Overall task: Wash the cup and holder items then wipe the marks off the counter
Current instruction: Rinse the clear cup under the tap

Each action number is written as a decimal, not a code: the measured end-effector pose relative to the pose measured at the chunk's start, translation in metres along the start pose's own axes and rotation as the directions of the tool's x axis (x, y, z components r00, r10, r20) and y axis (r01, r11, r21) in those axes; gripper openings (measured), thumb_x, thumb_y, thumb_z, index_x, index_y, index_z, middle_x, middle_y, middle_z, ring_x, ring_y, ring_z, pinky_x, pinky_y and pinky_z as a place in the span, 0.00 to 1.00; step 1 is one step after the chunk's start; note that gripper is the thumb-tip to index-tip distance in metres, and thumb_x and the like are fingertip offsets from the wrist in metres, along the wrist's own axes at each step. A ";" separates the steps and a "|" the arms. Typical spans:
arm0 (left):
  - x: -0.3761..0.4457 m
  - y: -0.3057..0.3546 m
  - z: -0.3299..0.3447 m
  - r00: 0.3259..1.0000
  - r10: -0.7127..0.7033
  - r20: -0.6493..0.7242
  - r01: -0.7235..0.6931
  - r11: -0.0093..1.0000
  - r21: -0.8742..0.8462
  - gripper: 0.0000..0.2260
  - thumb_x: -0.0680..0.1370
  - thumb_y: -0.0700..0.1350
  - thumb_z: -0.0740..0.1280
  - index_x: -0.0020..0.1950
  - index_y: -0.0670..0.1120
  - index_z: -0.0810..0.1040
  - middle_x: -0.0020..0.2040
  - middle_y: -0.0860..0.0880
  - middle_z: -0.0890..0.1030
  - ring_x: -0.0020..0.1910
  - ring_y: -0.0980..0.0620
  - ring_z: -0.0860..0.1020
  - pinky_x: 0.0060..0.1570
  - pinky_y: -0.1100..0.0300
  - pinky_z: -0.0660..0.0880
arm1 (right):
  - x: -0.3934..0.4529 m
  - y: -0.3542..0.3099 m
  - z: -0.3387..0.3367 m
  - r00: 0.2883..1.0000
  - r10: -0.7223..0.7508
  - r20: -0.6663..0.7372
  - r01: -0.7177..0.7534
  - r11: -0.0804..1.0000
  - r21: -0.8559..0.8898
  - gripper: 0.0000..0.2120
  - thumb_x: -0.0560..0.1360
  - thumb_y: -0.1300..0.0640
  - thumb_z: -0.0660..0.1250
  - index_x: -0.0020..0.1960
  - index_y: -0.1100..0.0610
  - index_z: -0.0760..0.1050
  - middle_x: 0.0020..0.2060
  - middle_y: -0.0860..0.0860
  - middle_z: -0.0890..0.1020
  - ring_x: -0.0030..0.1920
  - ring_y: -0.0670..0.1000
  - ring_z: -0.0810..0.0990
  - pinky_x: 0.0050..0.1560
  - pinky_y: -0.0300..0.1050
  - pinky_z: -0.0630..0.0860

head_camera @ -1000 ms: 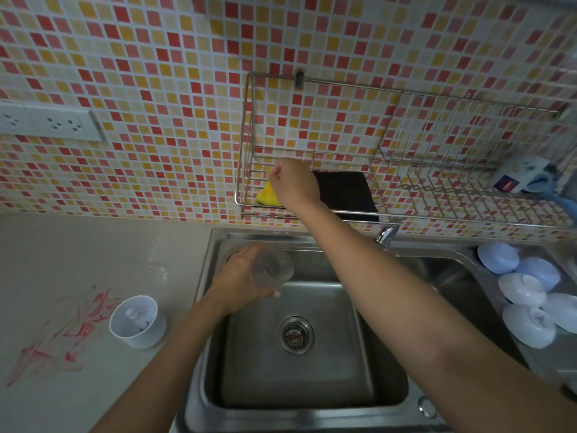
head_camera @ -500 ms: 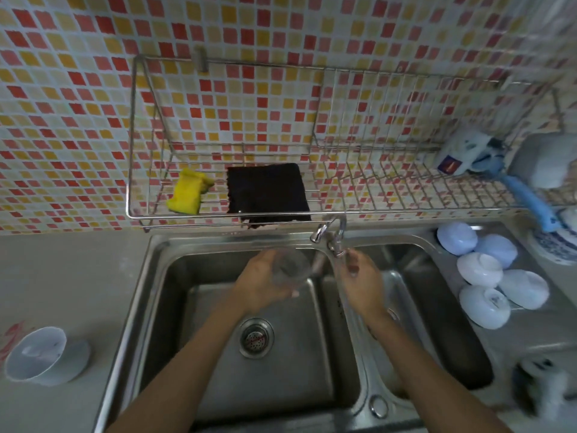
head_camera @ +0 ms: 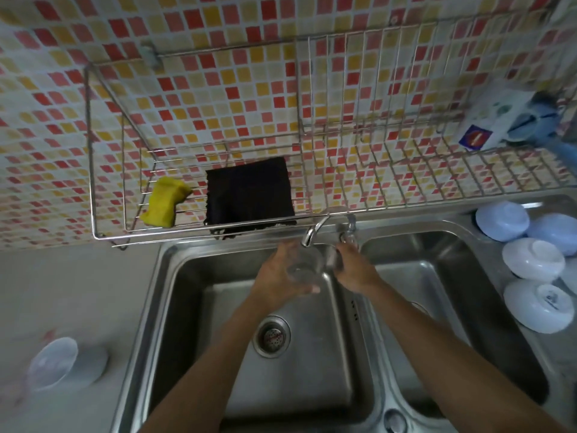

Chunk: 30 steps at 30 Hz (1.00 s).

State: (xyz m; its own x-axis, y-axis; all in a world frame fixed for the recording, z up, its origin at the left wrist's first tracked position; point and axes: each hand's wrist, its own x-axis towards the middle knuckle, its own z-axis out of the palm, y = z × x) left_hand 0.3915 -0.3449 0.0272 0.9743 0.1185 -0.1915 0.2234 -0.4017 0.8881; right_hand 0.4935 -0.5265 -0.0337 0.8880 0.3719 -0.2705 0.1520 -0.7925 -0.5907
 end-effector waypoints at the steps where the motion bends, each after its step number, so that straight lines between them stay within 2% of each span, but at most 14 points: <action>1: 0.000 -0.001 0.000 1.000 0.002 -0.012 -0.002 0.999 0.033 0.38 0.56 0.46 0.84 0.61 0.58 0.71 0.59 0.50 0.80 0.56 0.48 0.82 0.47 0.46 0.82 | 0.001 0.001 0.001 1.000 -0.023 -0.017 0.023 1.000 -0.017 0.24 0.72 0.57 0.68 0.67 0.49 0.68 0.64 0.54 0.75 0.59 0.58 0.77 0.57 0.52 0.76; 4: -0.001 0.002 0.005 0.999 0.006 -0.033 -0.004 0.998 0.057 0.35 0.57 0.45 0.84 0.58 0.61 0.72 0.57 0.54 0.81 0.53 0.51 0.82 0.45 0.50 0.83 | 0.005 0.007 0.004 0.997 -0.058 -0.054 0.056 0.998 -0.033 0.23 0.70 0.56 0.68 0.63 0.47 0.69 0.60 0.53 0.77 0.56 0.58 0.78 0.53 0.52 0.78; 6: -0.002 -0.002 0.008 1.000 0.007 -0.006 -0.006 0.992 0.124 0.34 0.59 0.42 0.83 0.60 0.56 0.72 0.54 0.54 0.82 0.50 0.54 0.83 0.42 0.53 0.82 | 0.006 0.010 0.005 0.997 -0.058 -0.042 0.056 0.998 -0.030 0.22 0.68 0.56 0.68 0.61 0.46 0.69 0.58 0.53 0.77 0.55 0.58 0.78 0.51 0.53 0.78; 7: -0.004 -0.002 0.009 1.000 0.022 -0.004 -0.021 0.988 0.150 0.32 0.62 0.40 0.82 0.60 0.54 0.72 0.53 0.55 0.82 0.49 0.57 0.83 0.41 0.58 0.82 | 0.006 0.011 0.004 0.998 -0.055 -0.037 0.053 0.998 -0.032 0.22 0.68 0.55 0.69 0.60 0.46 0.69 0.57 0.53 0.77 0.55 0.57 0.78 0.51 0.53 0.79; 9: -0.005 0.000 0.008 0.998 0.012 -0.068 0.002 0.978 0.209 0.27 0.64 0.47 0.81 0.58 0.58 0.74 0.55 0.59 0.78 0.50 0.63 0.80 0.44 0.69 0.77 | 0.007 0.011 0.004 0.998 -0.050 -0.039 0.049 0.998 -0.029 0.22 0.67 0.55 0.70 0.59 0.46 0.69 0.58 0.53 0.77 0.56 0.57 0.78 0.52 0.54 0.78; 10: -0.005 0.002 0.006 0.995 0.017 -0.098 0.007 0.971 0.237 0.24 0.65 0.51 0.80 0.56 0.62 0.74 0.56 0.60 0.76 0.51 0.64 0.78 0.46 0.70 0.76 | 0.007 0.012 0.004 0.998 -0.054 -0.044 0.052 0.998 -0.032 0.22 0.67 0.55 0.70 0.60 0.47 0.69 0.59 0.53 0.77 0.57 0.56 0.77 0.53 0.53 0.78; 12: -0.008 0.003 0.005 0.996 -0.003 -0.091 0.027 0.963 0.270 0.24 0.65 0.52 0.79 0.54 0.66 0.72 0.55 0.61 0.76 0.52 0.63 0.78 0.46 0.72 0.74 | 0.008 0.012 0.005 0.998 -0.048 -0.037 0.047 0.998 -0.035 0.24 0.67 0.56 0.71 0.62 0.48 0.70 0.60 0.53 0.76 0.59 0.57 0.76 0.55 0.53 0.77; 13: -0.010 0.002 0.007 0.997 -0.025 -0.075 0.046 0.953 0.298 0.27 0.64 0.51 0.79 0.56 0.66 0.70 0.55 0.61 0.76 0.52 0.61 0.78 0.47 0.71 0.74 | 0.009 0.012 0.006 0.998 -0.045 -0.036 0.044 0.998 -0.033 0.25 0.67 0.56 0.71 0.62 0.48 0.70 0.61 0.53 0.76 0.59 0.57 0.76 0.55 0.53 0.77; 16: -0.009 0.000 0.009 0.996 -0.027 -0.080 0.051 0.948 0.313 0.34 0.61 0.52 0.79 0.63 0.60 0.68 0.56 0.57 0.78 0.53 0.55 0.79 0.53 0.57 0.77 | 0.012 0.015 0.009 0.999 -0.040 -0.035 0.039 0.999 -0.026 0.25 0.66 0.56 0.70 0.62 0.48 0.70 0.61 0.53 0.75 0.59 0.57 0.75 0.55 0.53 0.77; 19: -0.005 0.004 0.007 0.990 -0.027 -0.137 0.066 0.954 0.293 0.32 0.63 0.46 0.80 0.62 0.55 0.68 0.56 0.56 0.77 0.52 0.55 0.78 0.51 0.61 0.75 | 0.015 0.019 0.012 0.998 -0.054 -0.044 0.053 0.999 -0.012 0.26 0.65 0.56 0.70 0.62 0.47 0.70 0.60 0.52 0.76 0.59 0.56 0.76 0.54 0.53 0.78; 24: -0.015 0.005 0.017 0.999 -0.015 -0.041 0.030 0.919 0.393 0.34 0.63 0.46 0.80 0.64 0.52 0.68 0.54 0.54 0.74 0.53 0.50 0.77 0.54 0.55 0.76 | 0.015 0.021 0.013 0.996 -0.068 -0.058 0.067 0.997 -0.026 0.24 0.68 0.60 0.71 0.62 0.51 0.70 0.62 0.53 0.74 0.60 0.57 0.74 0.56 0.52 0.76; 26: -0.013 0.009 0.019 0.998 -0.015 -0.065 0.037 0.935 0.352 0.31 0.63 0.47 0.79 0.62 0.57 0.69 0.56 0.54 0.76 0.54 0.52 0.77 0.53 0.57 0.75 | 0.016 0.022 0.014 0.994 -0.083 -0.073 0.081 0.996 -0.025 0.23 0.68 0.61 0.71 0.62 0.53 0.71 0.62 0.53 0.74 0.60 0.58 0.73 0.57 0.51 0.75; 28: -0.007 0.017 0.022 0.994 -0.020 -0.105 0.048 0.959 0.279 0.26 0.63 0.48 0.79 0.53 0.65 0.70 0.55 0.55 0.77 0.53 0.54 0.77 0.51 0.57 0.75 | 0.015 0.022 0.014 0.993 -0.090 -0.081 0.088 0.996 -0.029 0.23 0.68 0.60 0.71 0.61 0.52 0.71 0.62 0.53 0.74 0.60 0.58 0.73 0.57 0.51 0.75; 30: -0.003 0.018 0.024 0.989 -0.056 -0.133 0.090 0.960 0.266 0.24 0.63 0.50 0.79 0.50 0.62 0.68 0.52 0.53 0.77 0.50 0.52 0.77 0.49 0.56 0.75 | 0.014 0.021 0.013 0.993 -0.090 -0.080 0.088 0.996 -0.025 0.23 0.68 0.61 0.70 0.62 0.53 0.71 0.63 0.53 0.73 0.61 0.58 0.73 0.57 0.50 0.75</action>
State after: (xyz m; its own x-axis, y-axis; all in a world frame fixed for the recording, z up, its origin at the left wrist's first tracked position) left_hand 0.3930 -0.3740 0.0335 0.9478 0.2608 -0.1832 0.3096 -0.6166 0.7238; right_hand 0.5035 -0.5318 -0.0602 0.9025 0.4018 -0.1550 0.2401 -0.7683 -0.5934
